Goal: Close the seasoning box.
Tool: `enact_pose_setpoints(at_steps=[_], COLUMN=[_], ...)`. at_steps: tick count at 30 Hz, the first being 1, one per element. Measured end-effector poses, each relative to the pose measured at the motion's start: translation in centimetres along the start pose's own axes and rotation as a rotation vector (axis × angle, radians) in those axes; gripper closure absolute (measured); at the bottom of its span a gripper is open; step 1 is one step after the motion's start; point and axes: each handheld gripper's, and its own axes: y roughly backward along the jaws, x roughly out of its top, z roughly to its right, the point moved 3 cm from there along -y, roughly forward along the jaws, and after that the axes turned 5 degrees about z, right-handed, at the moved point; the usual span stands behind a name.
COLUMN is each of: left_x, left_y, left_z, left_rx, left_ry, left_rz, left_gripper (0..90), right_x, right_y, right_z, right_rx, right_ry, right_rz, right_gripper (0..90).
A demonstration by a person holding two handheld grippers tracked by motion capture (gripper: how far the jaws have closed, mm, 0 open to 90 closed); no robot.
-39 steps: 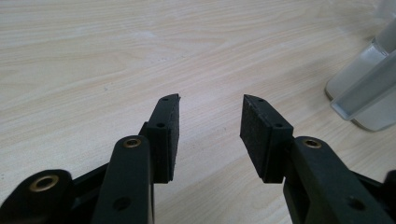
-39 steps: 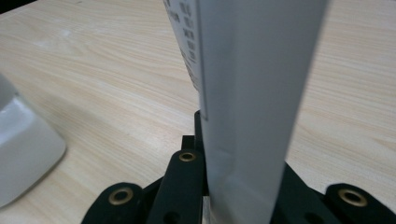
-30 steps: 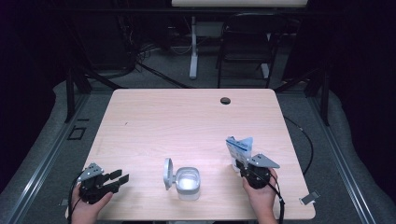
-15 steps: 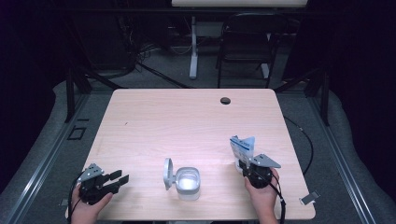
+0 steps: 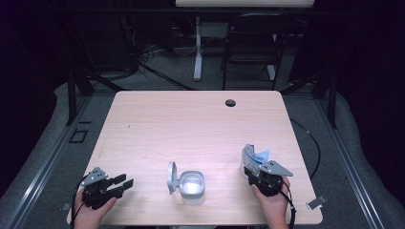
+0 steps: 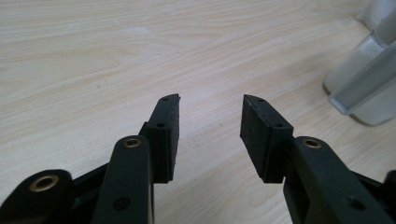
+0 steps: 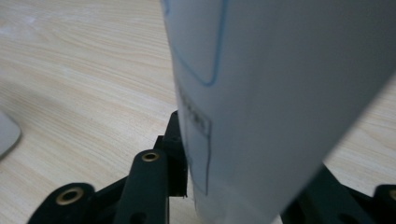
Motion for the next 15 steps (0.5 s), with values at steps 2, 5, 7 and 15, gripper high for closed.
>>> enact_pose_setpoints(at_steps=[2, 5, 7, 15], left_x=[0.0, 0.1, 0.2, 0.5], left_y=[-0.1, -0.1, 0.1, 0.2], left_z=[0.2, 0.4, 0.5, 1.3], left_rx=[0.0, -0.003, -0.008, -0.019], left_ry=[0.0, -0.006, -0.007, -0.02], left_rz=[0.01, 0.013, 0.012, 0.025], left_gripper=[57.8, 57.8, 57.8, 57.8], right_x=[0.0, 0.0, 0.0, -0.1], right_y=[0.2, 0.6, 0.8, 1.5], right_z=[0.0, 0.0, 0.0, 0.2], right_rx=[-0.011, -0.026, -0.021, -0.039], right_ry=[-0.004, -0.016, -0.007, -0.029], right_rz=[-0.002, -0.016, -0.016, -0.01], right_gripper=[58.7, 54.9, 53.1, 46.1])
